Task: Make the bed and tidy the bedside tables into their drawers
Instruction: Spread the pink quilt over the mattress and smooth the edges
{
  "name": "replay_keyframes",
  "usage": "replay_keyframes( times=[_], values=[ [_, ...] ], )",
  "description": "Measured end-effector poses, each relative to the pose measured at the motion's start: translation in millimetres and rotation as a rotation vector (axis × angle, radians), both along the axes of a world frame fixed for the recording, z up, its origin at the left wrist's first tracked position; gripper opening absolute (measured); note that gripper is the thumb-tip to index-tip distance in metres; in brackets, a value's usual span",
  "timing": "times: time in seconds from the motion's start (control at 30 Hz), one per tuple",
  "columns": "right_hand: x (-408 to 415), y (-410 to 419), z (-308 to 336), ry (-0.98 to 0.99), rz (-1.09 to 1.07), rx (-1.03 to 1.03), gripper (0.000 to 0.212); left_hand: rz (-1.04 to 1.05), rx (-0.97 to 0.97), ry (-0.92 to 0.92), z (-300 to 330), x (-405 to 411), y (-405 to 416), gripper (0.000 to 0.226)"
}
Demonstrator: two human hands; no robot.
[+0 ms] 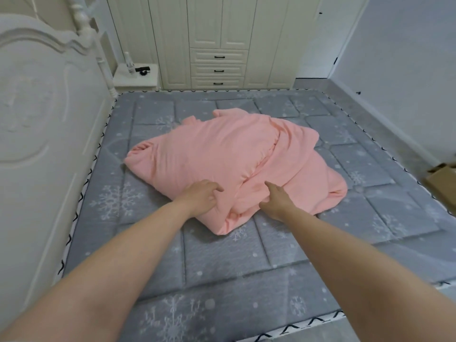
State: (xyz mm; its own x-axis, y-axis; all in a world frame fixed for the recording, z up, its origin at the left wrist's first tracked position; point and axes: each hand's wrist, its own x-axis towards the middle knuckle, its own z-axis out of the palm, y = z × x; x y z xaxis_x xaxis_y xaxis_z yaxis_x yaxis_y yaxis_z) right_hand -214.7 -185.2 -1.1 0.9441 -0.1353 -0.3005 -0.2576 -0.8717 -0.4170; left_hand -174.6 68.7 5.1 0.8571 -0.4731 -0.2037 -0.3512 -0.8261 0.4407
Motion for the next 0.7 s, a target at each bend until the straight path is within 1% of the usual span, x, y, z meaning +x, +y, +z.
replay_keyframes(
  times=[0.1,0.23,0.43,0.6,0.7],
  values=[
    [9,-8,-1,0.006,-0.048,-0.028,0.080,-0.018,0.008,-0.005,2,12,-7,0.045],
    [22,-19,-5,0.011,-0.073,-0.014,0.080,-0.053,0.049,-0.034,1,24,-22,0.046],
    [48,-40,-15,0.051,-0.043,0.009,0.079,-0.061,0.088,0.004,-10,48,-53,0.045],
    [82,-80,-30,0.109,-0.047,0.062,0.079,-0.059,0.088,0.033,-27,75,-88,0.045],
    [111,-107,-42,0.137,-0.091,0.105,0.080,-0.034,0.128,0.072,-43,93,-109,0.048]
  ],
)
